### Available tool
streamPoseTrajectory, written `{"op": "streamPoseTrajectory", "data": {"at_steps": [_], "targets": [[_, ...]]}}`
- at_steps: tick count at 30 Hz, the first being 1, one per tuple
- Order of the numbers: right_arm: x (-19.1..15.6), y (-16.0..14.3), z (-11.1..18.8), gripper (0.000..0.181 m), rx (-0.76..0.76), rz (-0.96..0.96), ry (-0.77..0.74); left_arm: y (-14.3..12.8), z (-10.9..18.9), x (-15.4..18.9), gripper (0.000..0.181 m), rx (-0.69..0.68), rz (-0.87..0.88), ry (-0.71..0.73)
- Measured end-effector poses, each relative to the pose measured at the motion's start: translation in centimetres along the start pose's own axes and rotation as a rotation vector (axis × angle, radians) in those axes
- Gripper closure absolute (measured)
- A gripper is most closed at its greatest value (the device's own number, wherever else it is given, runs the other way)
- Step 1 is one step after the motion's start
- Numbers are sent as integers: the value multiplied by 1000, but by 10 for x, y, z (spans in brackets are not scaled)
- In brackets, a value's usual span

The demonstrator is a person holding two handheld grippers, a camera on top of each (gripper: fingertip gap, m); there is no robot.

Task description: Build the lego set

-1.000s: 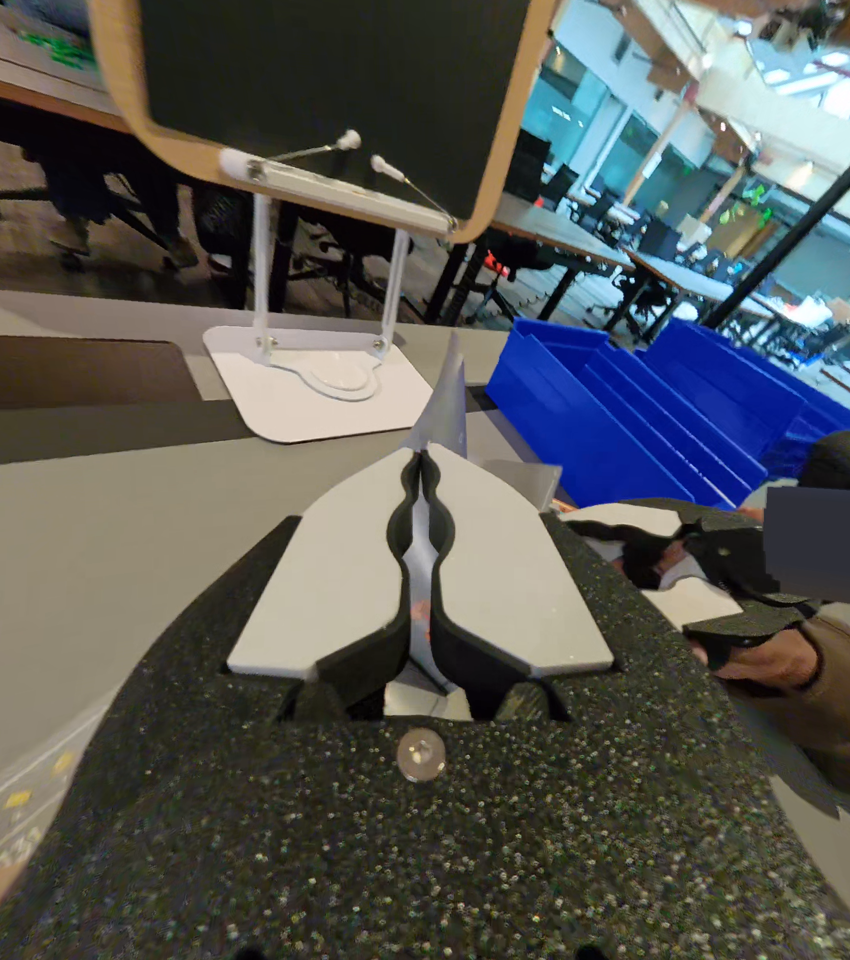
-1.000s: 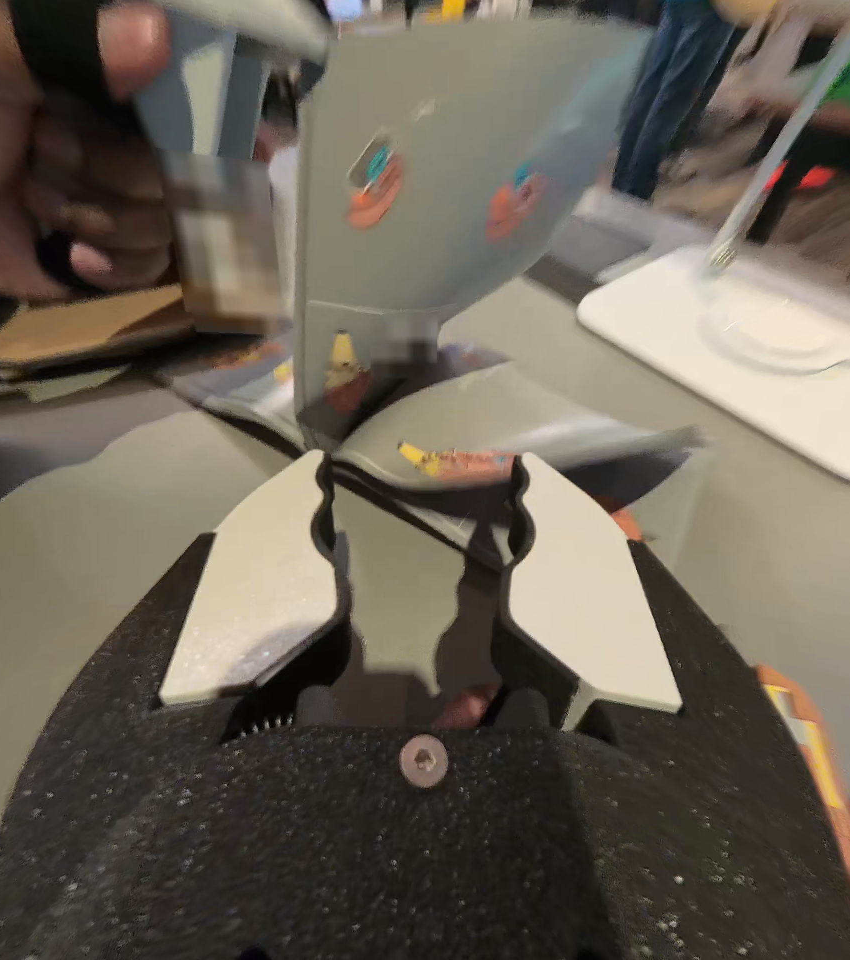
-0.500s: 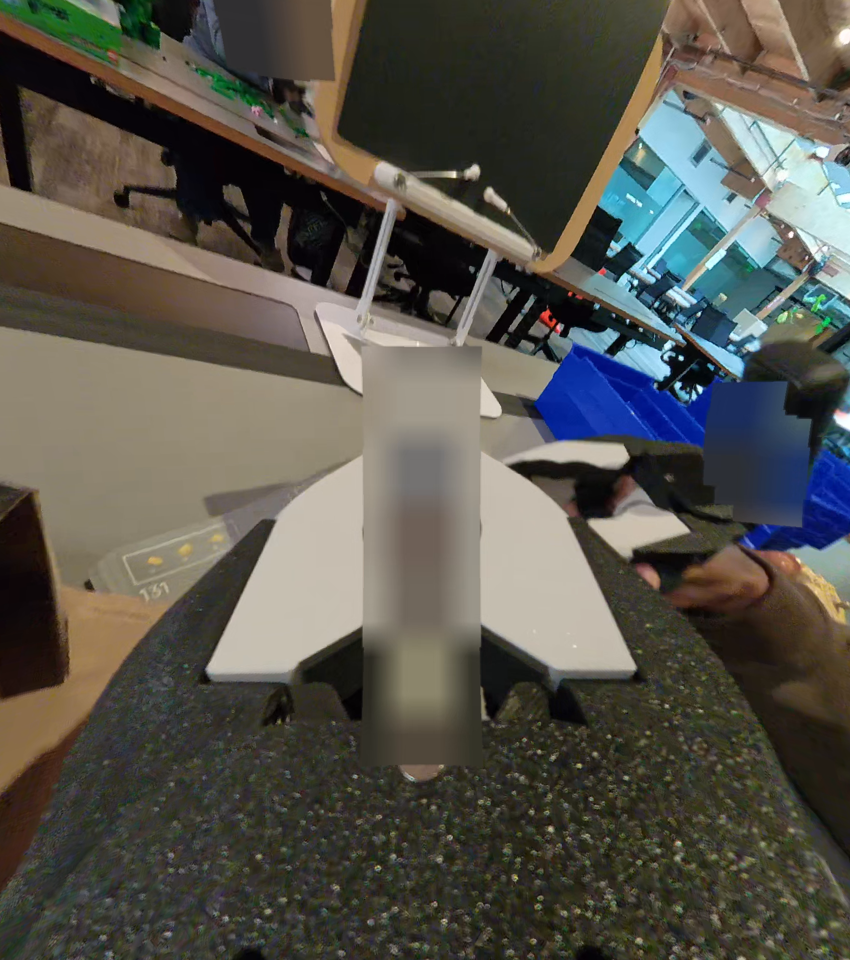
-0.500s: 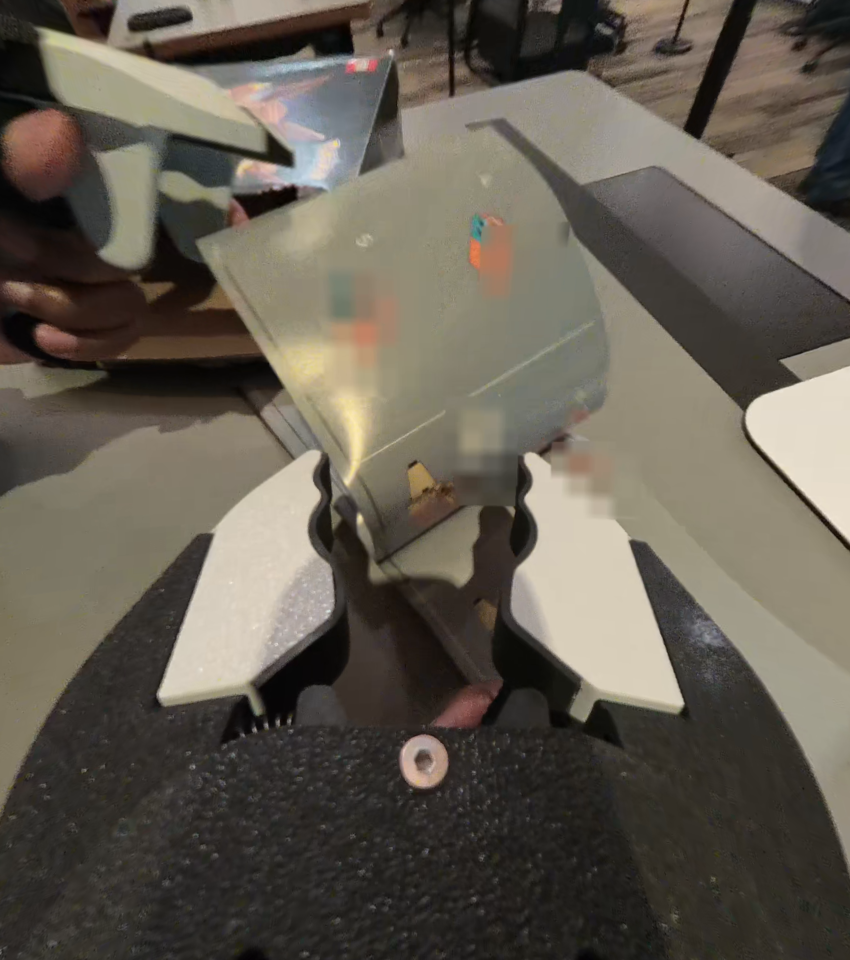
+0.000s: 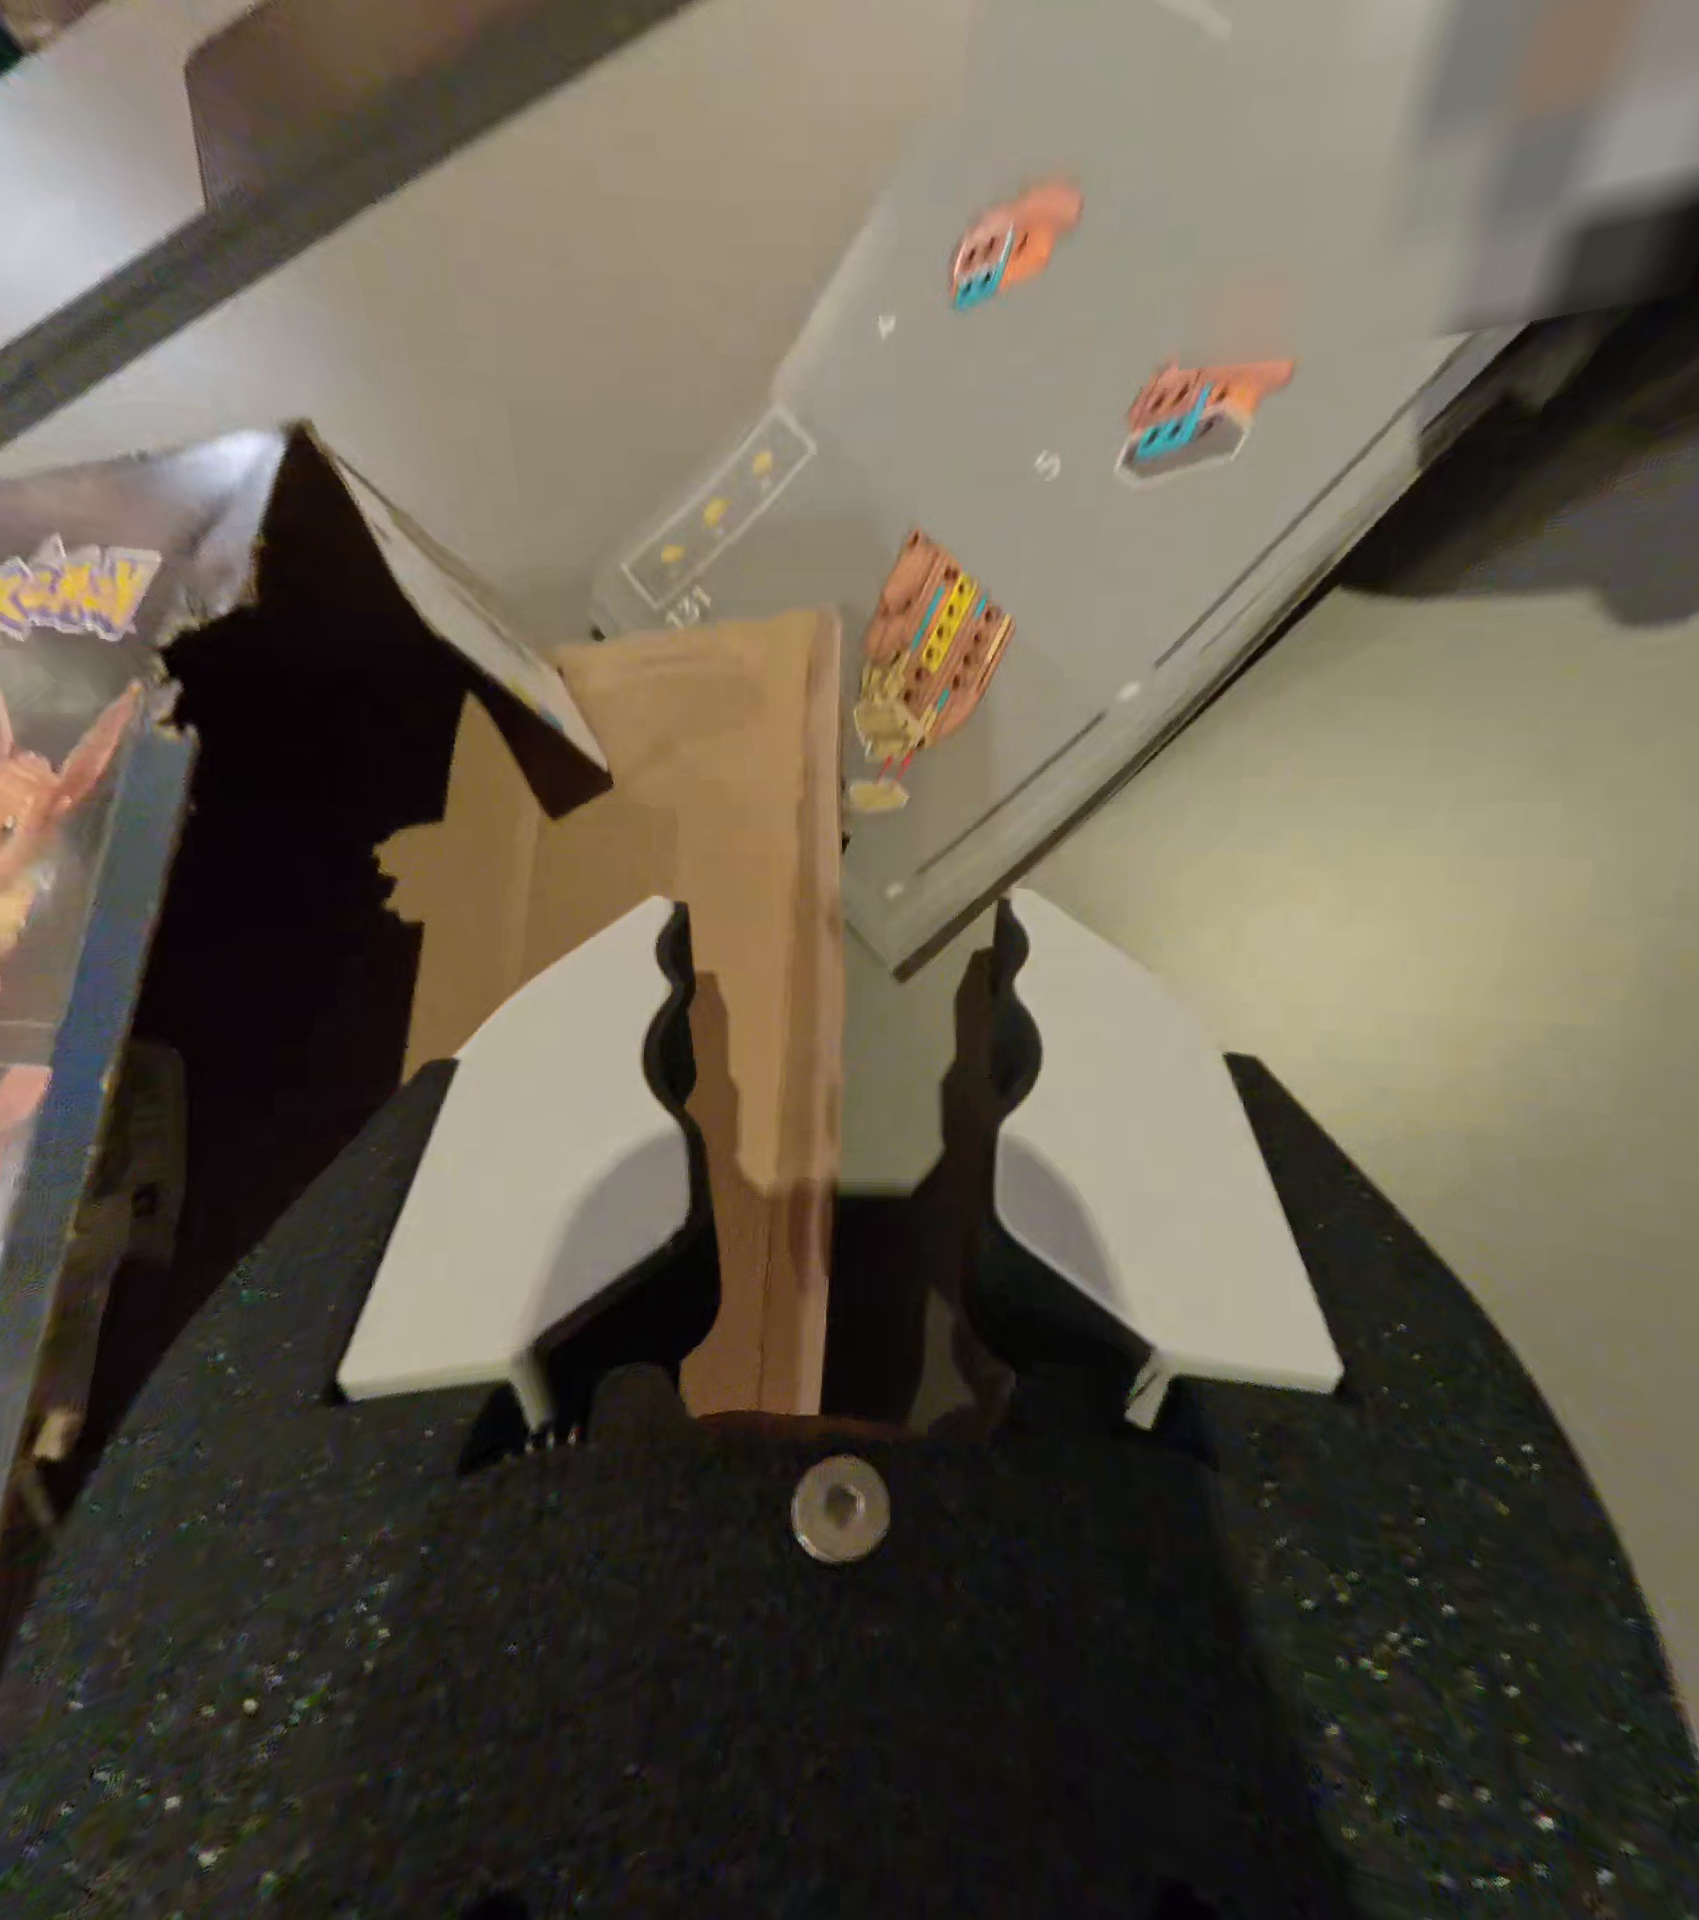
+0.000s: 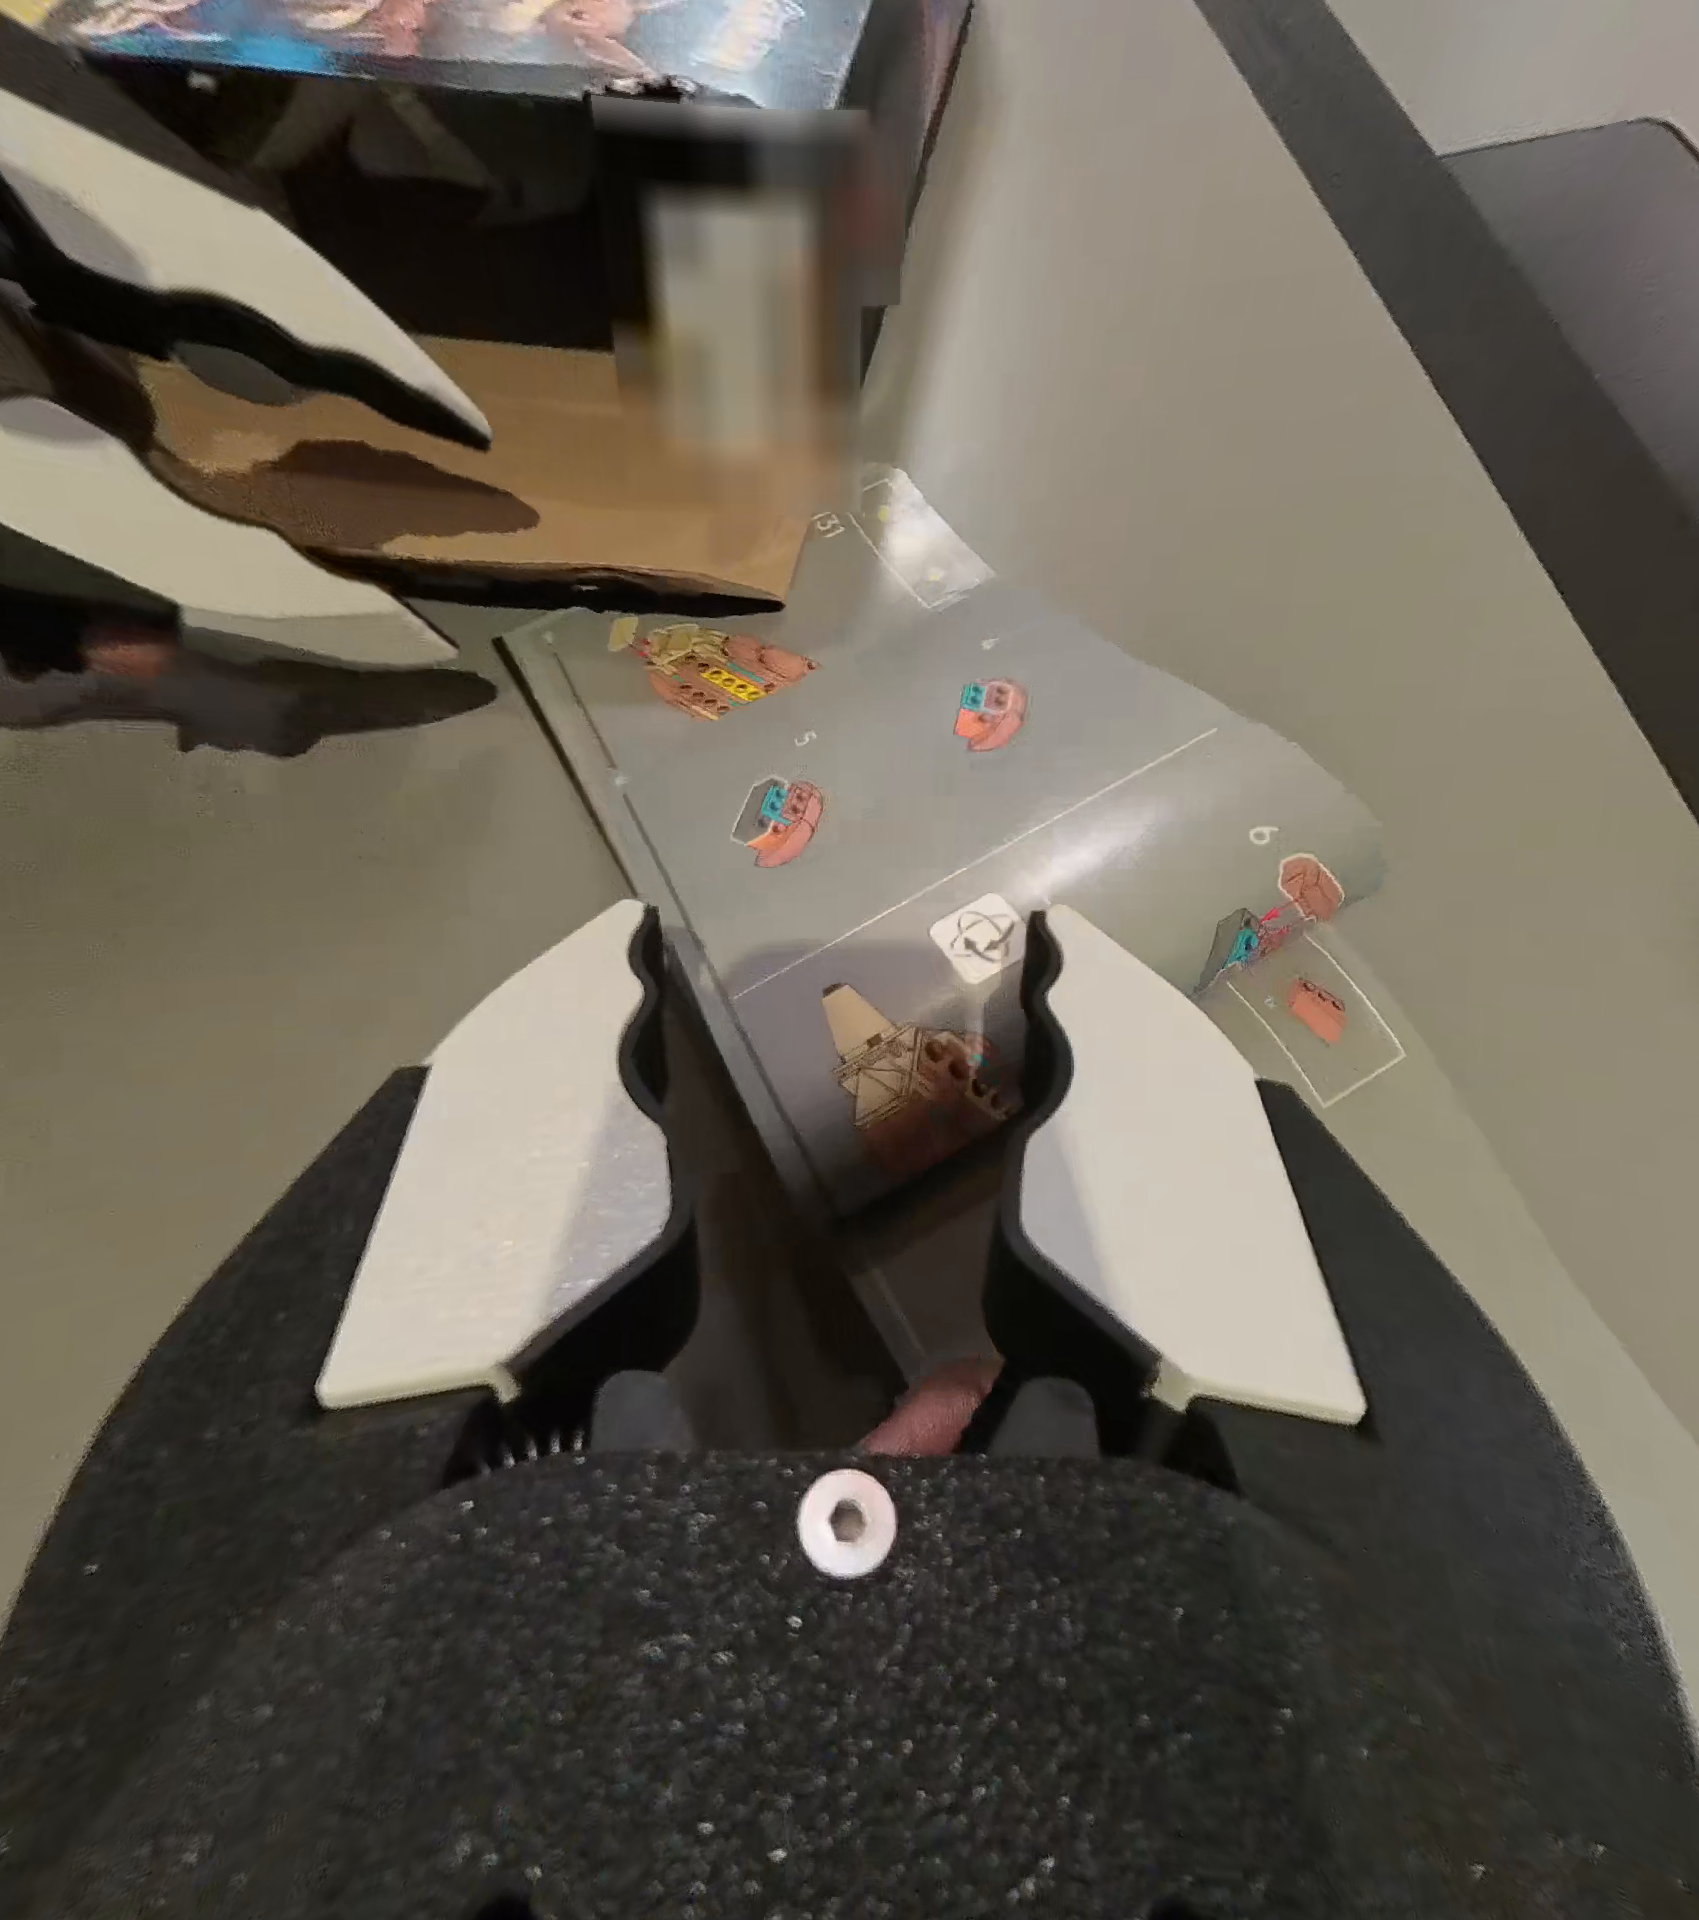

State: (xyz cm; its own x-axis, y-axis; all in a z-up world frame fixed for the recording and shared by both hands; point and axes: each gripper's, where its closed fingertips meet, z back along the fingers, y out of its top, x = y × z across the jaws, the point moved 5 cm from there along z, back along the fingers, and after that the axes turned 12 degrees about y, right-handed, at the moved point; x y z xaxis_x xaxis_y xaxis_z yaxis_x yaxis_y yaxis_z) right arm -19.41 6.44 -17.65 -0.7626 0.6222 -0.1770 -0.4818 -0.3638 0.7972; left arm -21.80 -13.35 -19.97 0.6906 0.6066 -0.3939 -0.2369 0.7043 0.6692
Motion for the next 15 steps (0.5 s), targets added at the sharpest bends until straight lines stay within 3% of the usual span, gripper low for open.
{"op": "streamPoseTrajectory", "data": {"at_steps": [8,15], "targets": [[-5,0,20,115,-7,24,-21,-23,-6,-9,128,-111,-111,119],[7,-1,9,116,-27,-20,-13,-24,-9,-5,177,-161,-214,129]]}}
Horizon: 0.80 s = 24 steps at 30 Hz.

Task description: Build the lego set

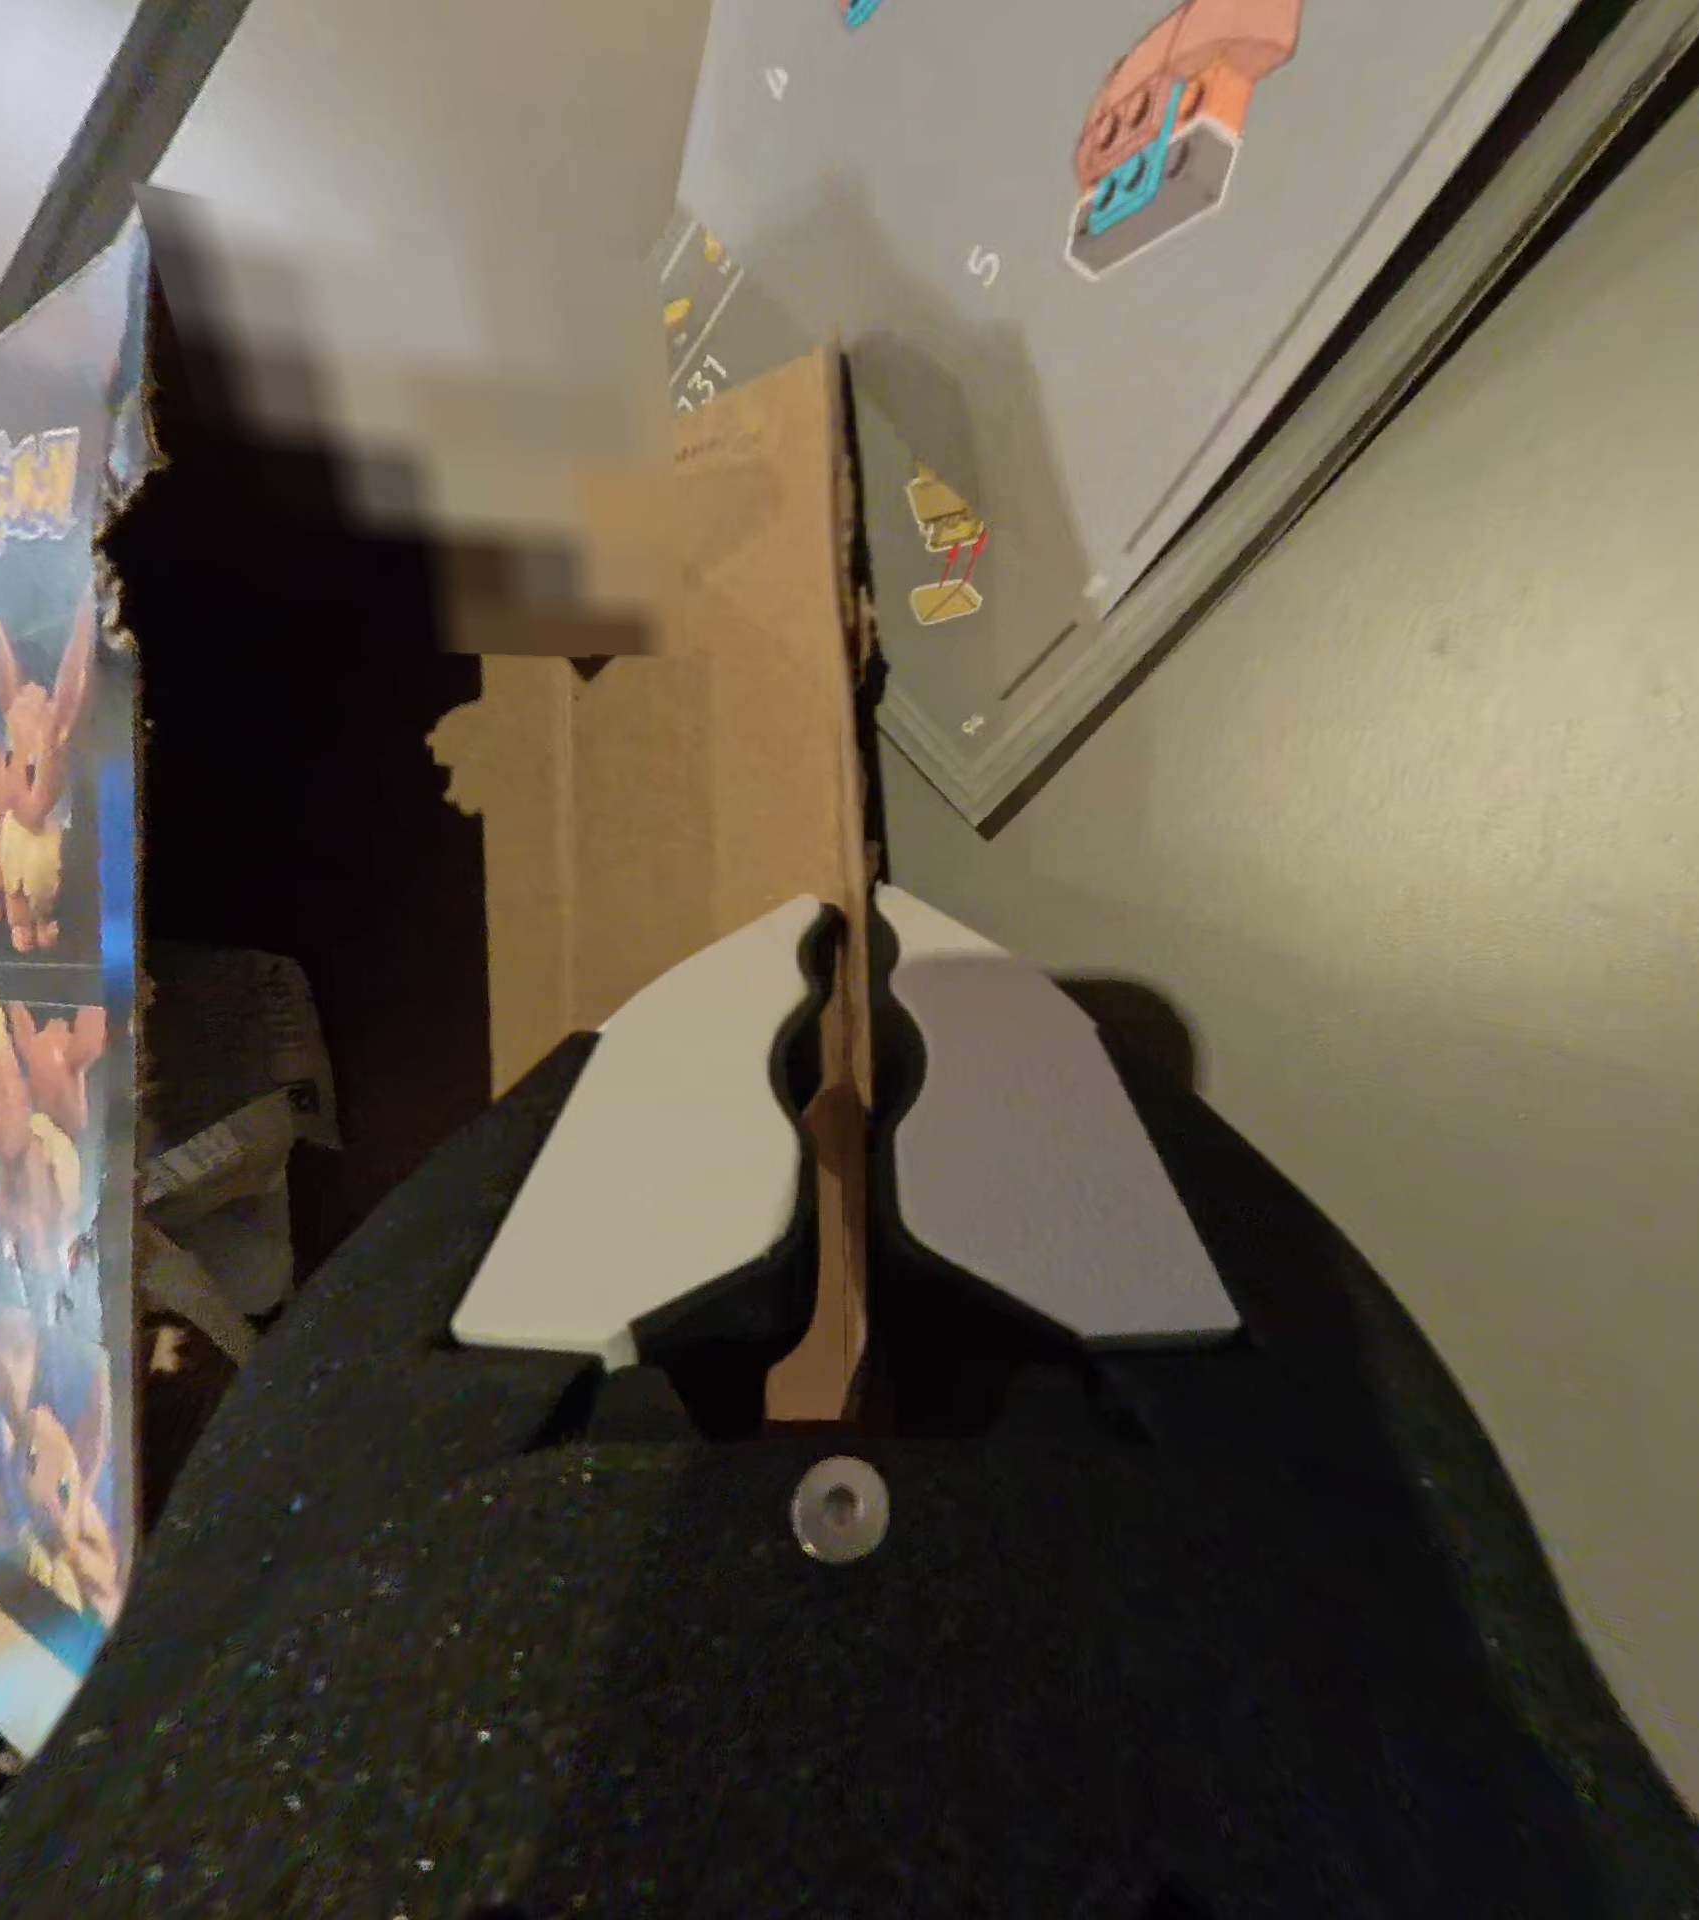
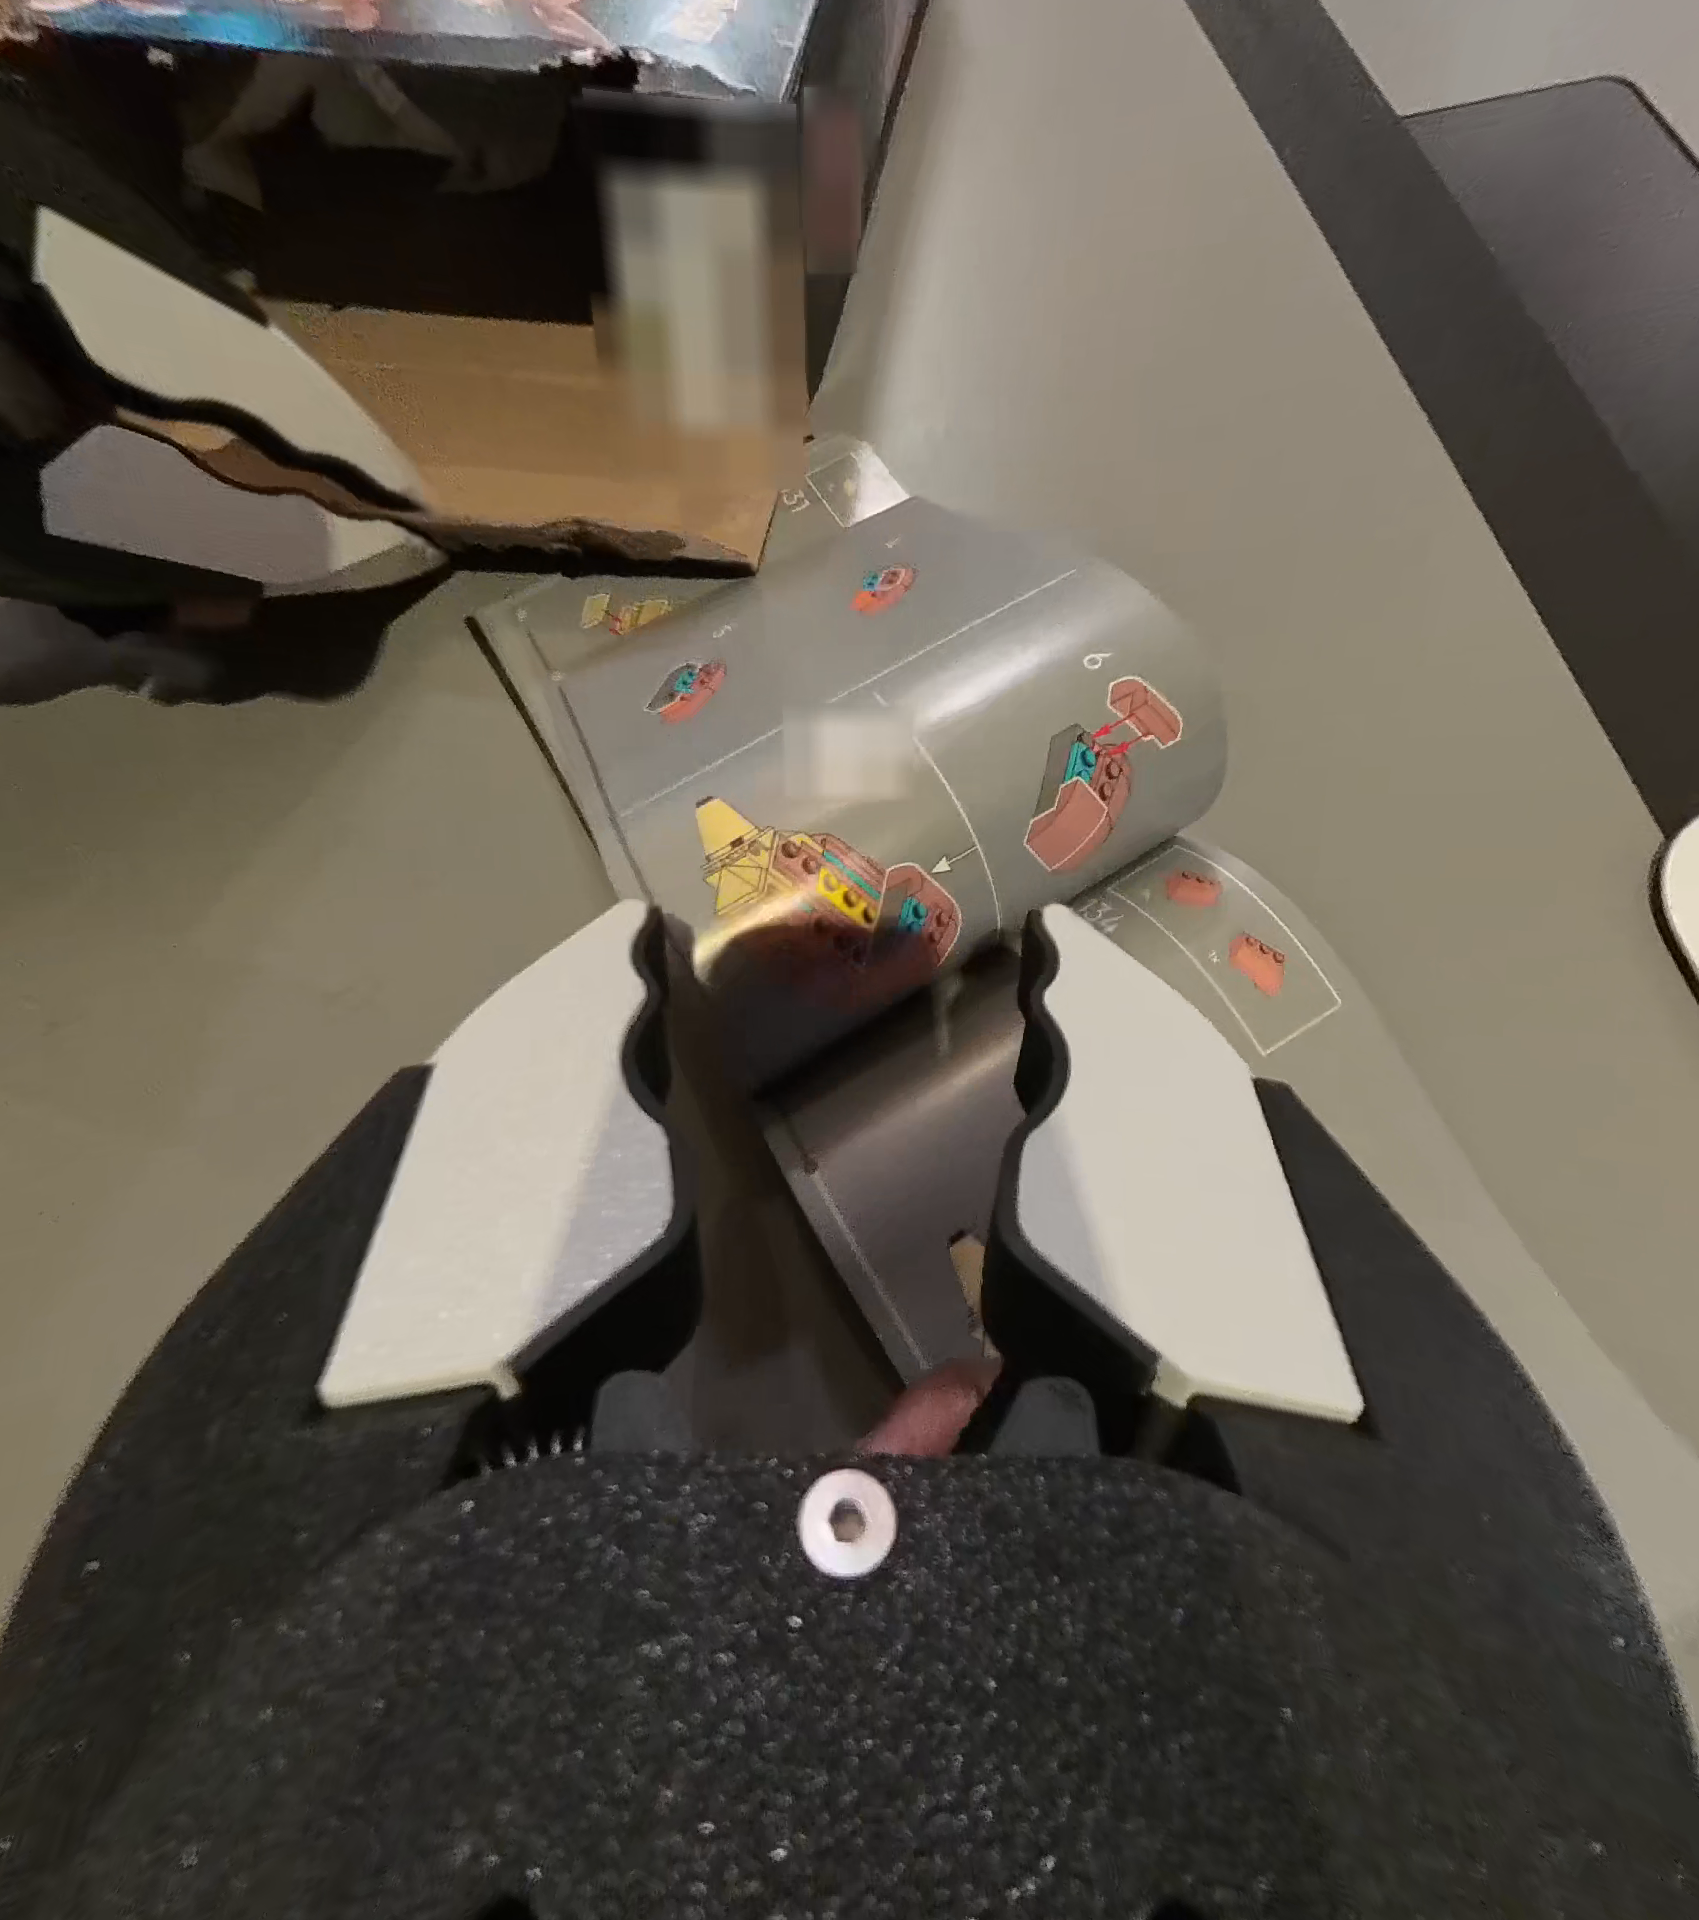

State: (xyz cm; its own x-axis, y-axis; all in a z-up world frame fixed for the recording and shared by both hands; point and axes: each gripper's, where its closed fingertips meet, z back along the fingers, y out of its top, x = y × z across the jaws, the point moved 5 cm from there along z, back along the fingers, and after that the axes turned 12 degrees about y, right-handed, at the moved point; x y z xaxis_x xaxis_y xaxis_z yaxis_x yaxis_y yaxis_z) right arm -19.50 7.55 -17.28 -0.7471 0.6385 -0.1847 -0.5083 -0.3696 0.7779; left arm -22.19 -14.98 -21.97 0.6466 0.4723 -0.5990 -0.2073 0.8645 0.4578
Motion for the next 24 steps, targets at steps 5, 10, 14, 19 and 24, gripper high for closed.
{"op": "streamPoseTrajectory", "data": {"at_steps": [5,10,14,19,24], "targets": [[4,3,-13,117,-38,-14,8,2,3,-6,180,15,28,24],[4,0,-31,118,-101,-15,4,3,9,-12,180,49,74,15],[1,1,-43,119,-124,-7,9,-1,4,-6,180,33,59,-14],[0,2,-44,119,-122,0,-4,-2,5,-6,179,19,47,-23],[-4,-1,-27,120,-82,15,-38,-4,2,-2,177,-5,21,-39]]}}
